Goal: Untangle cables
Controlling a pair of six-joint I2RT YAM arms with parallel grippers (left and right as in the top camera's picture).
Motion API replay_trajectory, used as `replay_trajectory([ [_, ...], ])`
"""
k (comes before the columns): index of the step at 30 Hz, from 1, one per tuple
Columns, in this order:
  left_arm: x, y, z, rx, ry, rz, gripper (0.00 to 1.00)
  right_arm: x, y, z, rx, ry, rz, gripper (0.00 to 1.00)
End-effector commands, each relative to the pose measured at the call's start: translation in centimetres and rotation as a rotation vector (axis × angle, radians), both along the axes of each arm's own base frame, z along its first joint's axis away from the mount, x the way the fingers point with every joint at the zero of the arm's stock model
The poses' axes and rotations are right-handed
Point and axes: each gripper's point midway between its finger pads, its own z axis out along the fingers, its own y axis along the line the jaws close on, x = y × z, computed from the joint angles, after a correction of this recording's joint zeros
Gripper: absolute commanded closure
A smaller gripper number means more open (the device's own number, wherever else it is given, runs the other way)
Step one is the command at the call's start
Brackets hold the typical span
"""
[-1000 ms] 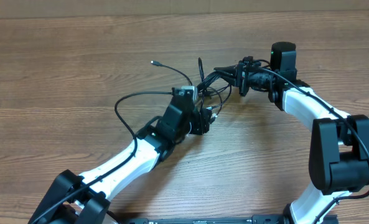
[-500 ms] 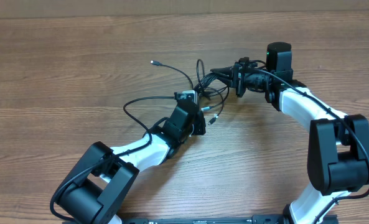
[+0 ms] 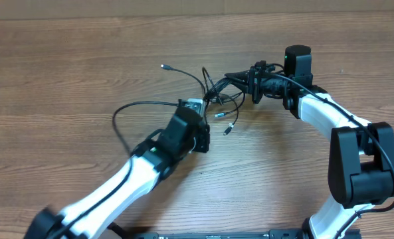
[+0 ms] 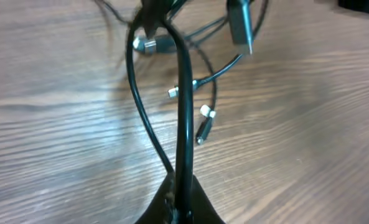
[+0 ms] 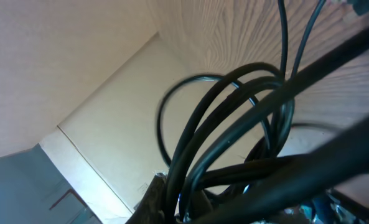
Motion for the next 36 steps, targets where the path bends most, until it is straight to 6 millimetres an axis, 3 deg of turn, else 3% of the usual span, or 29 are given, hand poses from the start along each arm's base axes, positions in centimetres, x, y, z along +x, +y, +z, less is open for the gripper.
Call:
replay_trajectory([
  [1,0.1,2.6,3.3,0.024,-0.091,0.035,0.96,0.3,0.0,0.1,-0.014,-0.023,-0.012,0.96],
  [12,-0.9,15.5,7.4,0.146,-0.159,0.421,0.96,0.4,0.0,0.0,-0.017,-0.023,-0.016,0.96],
  [18,-1.6,20.0,7.3,0.217,-0.138,0.571,0.90,0.4,0.0,0.1,-0.017,-0.023,-0.016,0.96],
  [19,-1.7,20.4,7.1,0.225,-0.129,0.584,0.82,0.4,0.0,0.0,-0.017,-0.023,-0.016,0.96],
  [20,-1.8,20.8,6.9,0.228,-0.121,0.595,0.65,0.4,0.0,0.0,-0.017,-0.023,-0.016,0.96],
  [22,-1.8,21.1,6.8,0.230,-0.114,0.605,0.59,0.4,0.0,0.0,-0.017,-0.023,-0.016,0.96],
  [29,-1.8,19.5,6.6,0.160,-0.088,0.547,0.48,0.3,0.0,-0.1,-0.088,-0.221,0.047,0.96],
  [34,-1.8,17.4,5.8,0.093,-0.038,0.462,0.44,-0.9,-0.3,-1.9,-0.217,-0.442,0.162,0.96],
  [36,-1.9,16.8,5.3,0.079,-0.010,0.436,0.44,-1.8,-0.6,-3.4,-0.272,-0.426,0.196,0.86],
])
